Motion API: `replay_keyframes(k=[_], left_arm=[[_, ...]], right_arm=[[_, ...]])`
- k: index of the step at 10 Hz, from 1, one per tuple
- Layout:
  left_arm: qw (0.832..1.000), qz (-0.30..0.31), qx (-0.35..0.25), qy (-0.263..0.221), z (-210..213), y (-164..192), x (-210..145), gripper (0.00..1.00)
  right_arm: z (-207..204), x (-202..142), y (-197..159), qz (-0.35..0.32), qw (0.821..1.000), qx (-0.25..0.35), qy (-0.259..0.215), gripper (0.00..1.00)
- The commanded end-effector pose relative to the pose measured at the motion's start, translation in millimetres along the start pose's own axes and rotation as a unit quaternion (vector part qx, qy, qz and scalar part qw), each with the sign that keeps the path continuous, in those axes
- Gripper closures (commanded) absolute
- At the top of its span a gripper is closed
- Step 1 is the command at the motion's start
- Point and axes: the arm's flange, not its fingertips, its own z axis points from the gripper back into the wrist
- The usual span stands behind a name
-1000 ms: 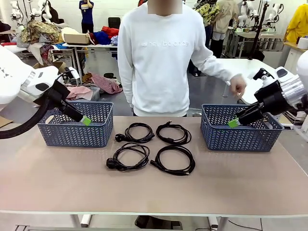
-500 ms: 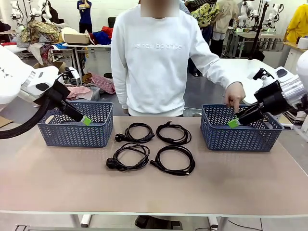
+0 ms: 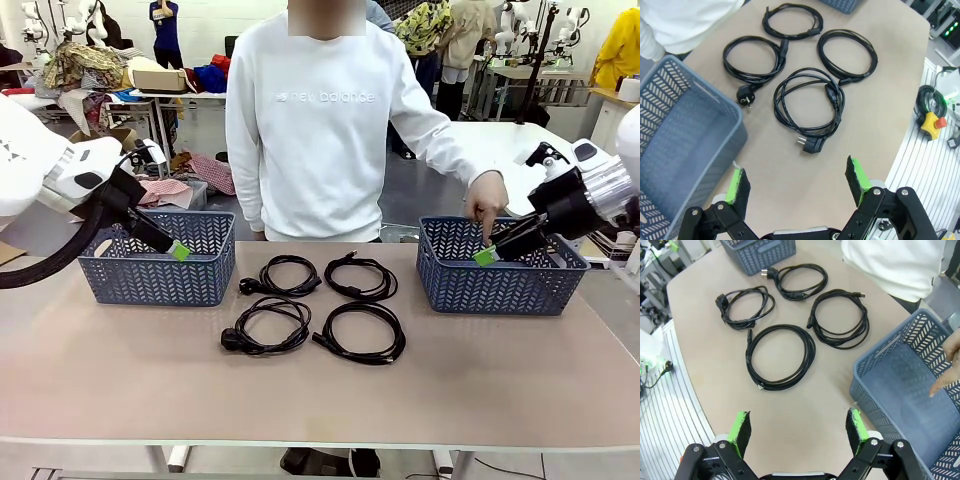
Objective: Organize the cables according to human instructions.
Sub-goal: Pick up a bundle of cables and place it in the basket indicated by the human.
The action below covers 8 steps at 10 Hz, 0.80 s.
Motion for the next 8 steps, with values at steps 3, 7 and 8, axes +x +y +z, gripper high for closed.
replay_keyframes(k=[3,7,8], left_arm=[[1.000,-0.007,-0.008,-0.009,-1,3,-1,0.00],[1.000,-0.007,-0.008,-0.009,-1,3,-1,0.00],[1.000,-0.007,-0.008,-0.009,-1,3,-1,0.00]], right_arm=[[-6,7,2,0.003,1.000,0.005,0.004,0.00],[-42,36,11,0.016,0.999,0.012,0.044,0.00],[-55,45,16,0.021,0.998,0.009,0.064,0.00]])
